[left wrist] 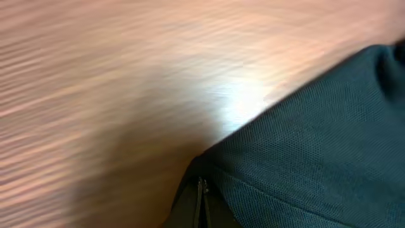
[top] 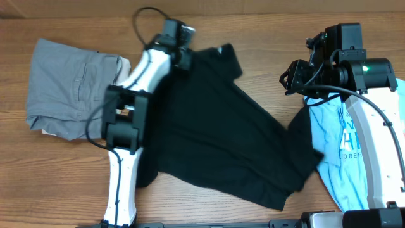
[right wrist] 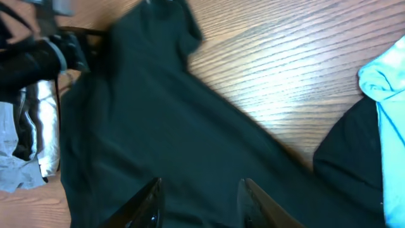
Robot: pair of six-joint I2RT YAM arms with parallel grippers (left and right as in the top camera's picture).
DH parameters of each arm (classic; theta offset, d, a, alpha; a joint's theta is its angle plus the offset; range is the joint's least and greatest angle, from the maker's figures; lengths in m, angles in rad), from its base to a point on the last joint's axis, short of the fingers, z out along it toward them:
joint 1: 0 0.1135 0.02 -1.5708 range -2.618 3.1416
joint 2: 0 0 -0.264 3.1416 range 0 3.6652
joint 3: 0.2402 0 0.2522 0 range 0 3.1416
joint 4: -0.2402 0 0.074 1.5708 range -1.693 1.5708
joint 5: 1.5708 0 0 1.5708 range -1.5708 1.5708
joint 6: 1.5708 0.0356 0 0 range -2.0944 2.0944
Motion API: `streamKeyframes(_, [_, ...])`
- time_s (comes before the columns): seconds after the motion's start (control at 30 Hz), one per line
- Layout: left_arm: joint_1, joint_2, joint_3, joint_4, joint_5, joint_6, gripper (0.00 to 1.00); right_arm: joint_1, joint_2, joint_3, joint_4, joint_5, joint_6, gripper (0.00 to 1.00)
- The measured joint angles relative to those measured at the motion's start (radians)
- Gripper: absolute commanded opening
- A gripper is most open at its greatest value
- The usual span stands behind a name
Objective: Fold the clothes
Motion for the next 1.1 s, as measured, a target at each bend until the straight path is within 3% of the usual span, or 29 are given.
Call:
streamKeyframes(0.27, [0.196,0.025,0.087,-0.122,-0.027,-0.111,0.04,0.0,0.042,-0.12,0.056,0.123,0.055,0.46])
streamKeyframes(0.57, [0.193,0.027,0.126,-0.173,-0.062,-0.111,0.05,0.003,0.173,-0.232,0.251,0.175,0.105,0.46])
streamKeyframes(0.8, [0.175,0.034,0.171,-0.23,-0.055,-0.105,0.25,0.008,0.348,-0.27,0.279,0.186,0.121,0.53])
streamKeyframes(0.97, [0.173,0.044,0.283,-0.349,-0.051,-0.09,0.28,0.008,0.424,-0.278,0.276,0.203,0.121,0.54])
streamKeyframes(1.07, [0.173,0.045,0.377,-0.415,-0.051,-0.079,0.28,0.008,0.424,-0.278,0.275,0.21,0.12,0.45])
streamKeyframes(1.1, [0.173,0.045,0.417,-0.443,-0.051,-0.073,0.28,0.008,0.424,-0.278,0.277,0.212,0.121,0.38])
